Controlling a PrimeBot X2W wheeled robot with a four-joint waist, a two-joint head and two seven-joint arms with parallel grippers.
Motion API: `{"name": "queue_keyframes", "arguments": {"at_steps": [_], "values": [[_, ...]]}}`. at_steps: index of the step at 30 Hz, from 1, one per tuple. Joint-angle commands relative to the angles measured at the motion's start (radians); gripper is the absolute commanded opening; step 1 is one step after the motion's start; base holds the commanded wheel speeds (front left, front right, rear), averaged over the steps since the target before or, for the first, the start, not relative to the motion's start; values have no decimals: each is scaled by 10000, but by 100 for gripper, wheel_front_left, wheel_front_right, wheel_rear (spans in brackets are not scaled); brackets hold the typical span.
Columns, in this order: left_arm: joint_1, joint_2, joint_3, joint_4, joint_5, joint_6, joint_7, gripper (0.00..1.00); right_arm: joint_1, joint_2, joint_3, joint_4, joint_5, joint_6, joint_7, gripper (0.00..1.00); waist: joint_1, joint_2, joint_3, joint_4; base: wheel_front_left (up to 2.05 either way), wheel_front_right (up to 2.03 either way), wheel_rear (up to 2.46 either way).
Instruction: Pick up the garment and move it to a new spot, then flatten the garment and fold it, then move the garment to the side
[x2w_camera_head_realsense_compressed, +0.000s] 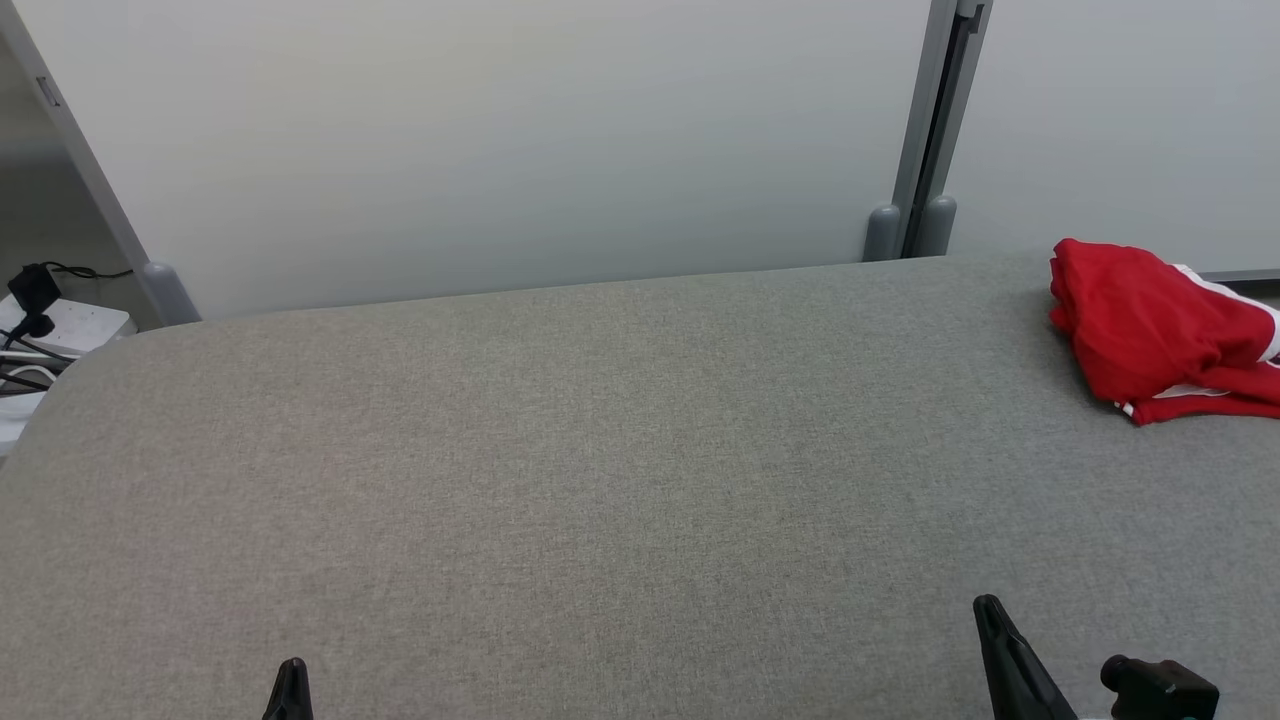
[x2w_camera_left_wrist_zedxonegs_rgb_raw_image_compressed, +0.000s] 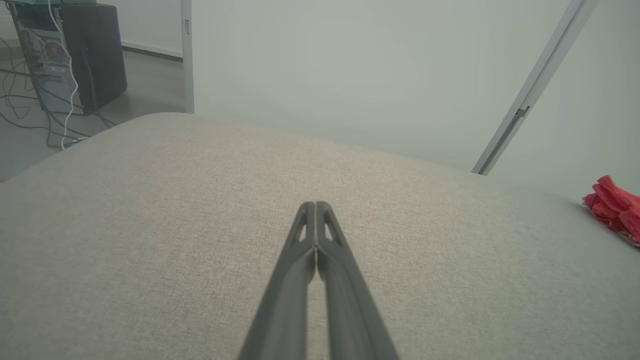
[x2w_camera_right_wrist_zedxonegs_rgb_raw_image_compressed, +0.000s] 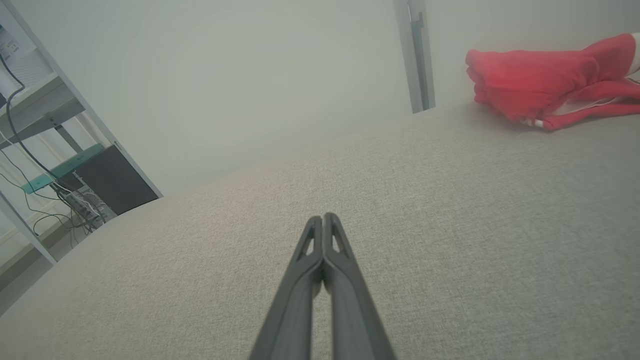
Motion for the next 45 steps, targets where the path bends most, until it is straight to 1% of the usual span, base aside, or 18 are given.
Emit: {"name": "queue_keyframes", "arguments": {"at_steps": [1, 27, 45], "values": [[-455, 122, 88, -182, -406, -86, 35, 0, -458, -108, -93, -270, 417, 0, 97, 0, -2, -1, 17, 13, 0, 0, 0], [-1243, 160, 225, 214, -3268, -418, 769, 0, -797, -222, -487, -268, 3232, -1, 737, 0, -2, -1, 206, 171, 0, 0, 0], [-1844, 189, 332, 518, -5445, -671, 1329, 0, -1055, -276, -832, -264, 5336, -1, 1260, 0, -2, -1, 350, 292, 0, 0, 0]]}}
